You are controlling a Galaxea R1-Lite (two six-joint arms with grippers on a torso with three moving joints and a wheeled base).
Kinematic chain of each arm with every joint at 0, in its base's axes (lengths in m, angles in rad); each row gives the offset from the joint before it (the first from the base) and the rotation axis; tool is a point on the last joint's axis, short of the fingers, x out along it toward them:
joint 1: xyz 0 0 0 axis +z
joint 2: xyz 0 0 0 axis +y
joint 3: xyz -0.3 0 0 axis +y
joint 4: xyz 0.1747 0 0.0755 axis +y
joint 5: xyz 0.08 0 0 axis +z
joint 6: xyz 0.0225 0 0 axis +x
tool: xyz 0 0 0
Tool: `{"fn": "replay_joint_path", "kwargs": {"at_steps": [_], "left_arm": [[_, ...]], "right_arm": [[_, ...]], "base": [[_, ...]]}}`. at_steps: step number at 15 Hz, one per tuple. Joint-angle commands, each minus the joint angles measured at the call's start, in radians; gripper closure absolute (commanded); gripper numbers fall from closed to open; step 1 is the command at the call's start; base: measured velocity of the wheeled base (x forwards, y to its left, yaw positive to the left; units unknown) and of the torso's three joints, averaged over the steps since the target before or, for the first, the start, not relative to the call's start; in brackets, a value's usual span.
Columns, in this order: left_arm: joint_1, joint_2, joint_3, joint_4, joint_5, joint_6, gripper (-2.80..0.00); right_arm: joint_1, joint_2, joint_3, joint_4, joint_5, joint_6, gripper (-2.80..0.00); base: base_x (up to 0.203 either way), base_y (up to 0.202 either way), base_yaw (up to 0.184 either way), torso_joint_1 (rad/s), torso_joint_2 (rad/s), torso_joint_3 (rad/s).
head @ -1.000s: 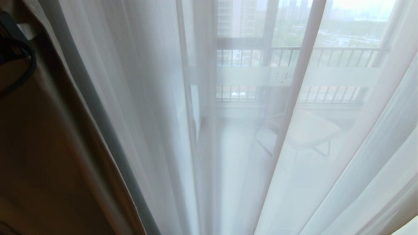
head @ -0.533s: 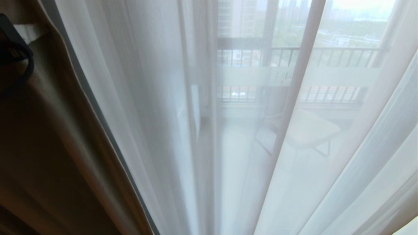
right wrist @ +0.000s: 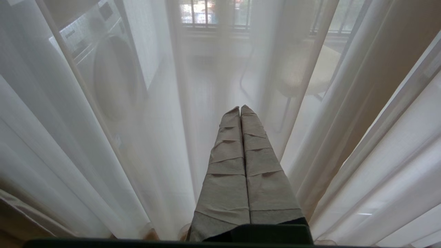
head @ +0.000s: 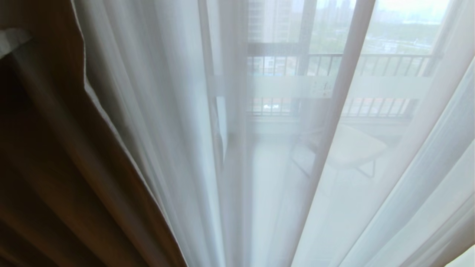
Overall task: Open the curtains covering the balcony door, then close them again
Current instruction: Close the outer curtains on both sides
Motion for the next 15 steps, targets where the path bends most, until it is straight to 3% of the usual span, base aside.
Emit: {"fn": "replay_joint_path", "kwargs": {"at_steps": [1,3,7,15], "left_arm": [[-0.004,-0.136,0.068,-0.001,-0.002,-0.002,-2.8],[-0.013,-0.223,0.129,0.02,-0.005,-0.002,-2.8],[-0.019,-0.4,0.19,0.195,-0.016,-0.002,-2.8],[-0.02,-0.426,0.206,0.208,-0.017,-0.001,-2.8]], "right_arm": [[0.0,0.0,0.0,0.001,0.0,-0.001,0.0],[0.0,0.0,0.0,0.0,0.0,-0.001,0.0],[0.0,0.0,0.0,0.0,0.0,-0.001,0.0],[0.0,0.0,0.0,0.0,0.0,-0.001,0.0]], "base": [[0.0,0.0,0.0,0.0,0.0,0.0],[0.0,0.0,0.0,0.0,0.0,0.0],[0.0,0.0,0.0,0.0,0.0,0.0],[0.0,0.0,0.0,0.0,0.0,0.0]]}}
